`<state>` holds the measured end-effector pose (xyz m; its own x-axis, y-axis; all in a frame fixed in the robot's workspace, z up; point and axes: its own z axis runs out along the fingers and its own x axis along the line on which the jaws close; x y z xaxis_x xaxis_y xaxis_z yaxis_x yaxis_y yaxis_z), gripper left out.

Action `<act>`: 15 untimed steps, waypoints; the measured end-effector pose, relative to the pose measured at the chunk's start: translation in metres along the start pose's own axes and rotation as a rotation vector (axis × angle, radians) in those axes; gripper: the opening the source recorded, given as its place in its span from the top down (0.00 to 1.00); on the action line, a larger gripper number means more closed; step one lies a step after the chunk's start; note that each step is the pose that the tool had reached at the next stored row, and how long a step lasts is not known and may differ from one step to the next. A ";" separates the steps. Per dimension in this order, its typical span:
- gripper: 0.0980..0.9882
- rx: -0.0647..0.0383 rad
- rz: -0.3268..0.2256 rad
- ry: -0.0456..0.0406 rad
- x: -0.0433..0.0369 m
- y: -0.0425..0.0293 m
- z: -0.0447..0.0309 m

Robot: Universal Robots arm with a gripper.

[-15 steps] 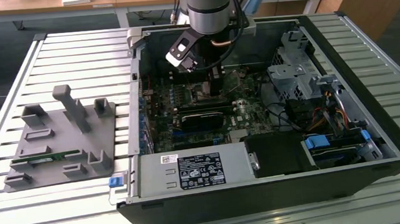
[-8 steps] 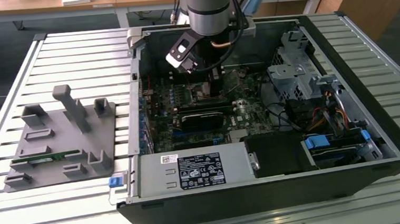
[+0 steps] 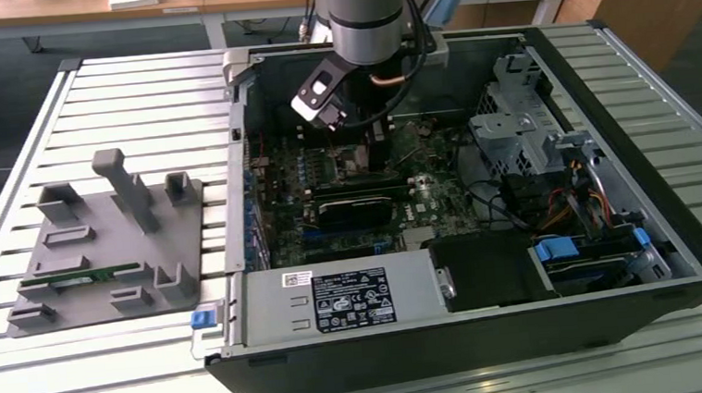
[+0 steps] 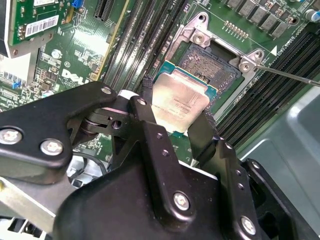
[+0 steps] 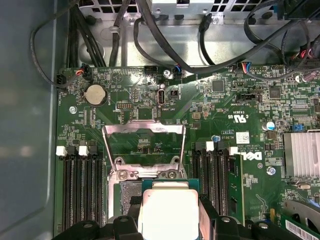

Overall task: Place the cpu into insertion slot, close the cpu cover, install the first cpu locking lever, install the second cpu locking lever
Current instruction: 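Place the cpu into insertion slot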

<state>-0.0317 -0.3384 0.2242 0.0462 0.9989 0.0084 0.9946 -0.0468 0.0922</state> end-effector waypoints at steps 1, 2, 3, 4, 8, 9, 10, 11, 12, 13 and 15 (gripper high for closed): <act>0.51 0.000 0.000 0.0000 0.0000 0.0000 0.0004; 0.51 0.000 0.000 0.0001 0.0001 -0.0001 0.0009; 0.51 0.000 0.000 0.0001 0.0001 -0.0001 0.0015; 0.51 0.000 0.000 0.0000 0.0003 -0.0002 0.0021; 0.51 0.000 0.000 -0.0003 0.0045 -0.0006 0.0037; 0.51 0.000 0.000 -0.0003 0.0049 -0.0008 0.0040; 0.51 0.000 0.000 -0.0002 0.0055 -0.0010 0.0044; 0.51 0.000 0.000 -0.0002 0.0060 -0.0011 0.0049; 0.51 0.000 0.000 -0.0002 0.0069 -0.0012 0.0053; 0.51 0.000 0.000 -0.0003 0.0076 -0.0013 0.0057; 0.51 0.000 -0.007 0.0006 0.0086 -0.0020 0.0066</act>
<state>-0.0326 -0.3296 0.2175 0.0392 0.9992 0.0083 0.9949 -0.0398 0.0923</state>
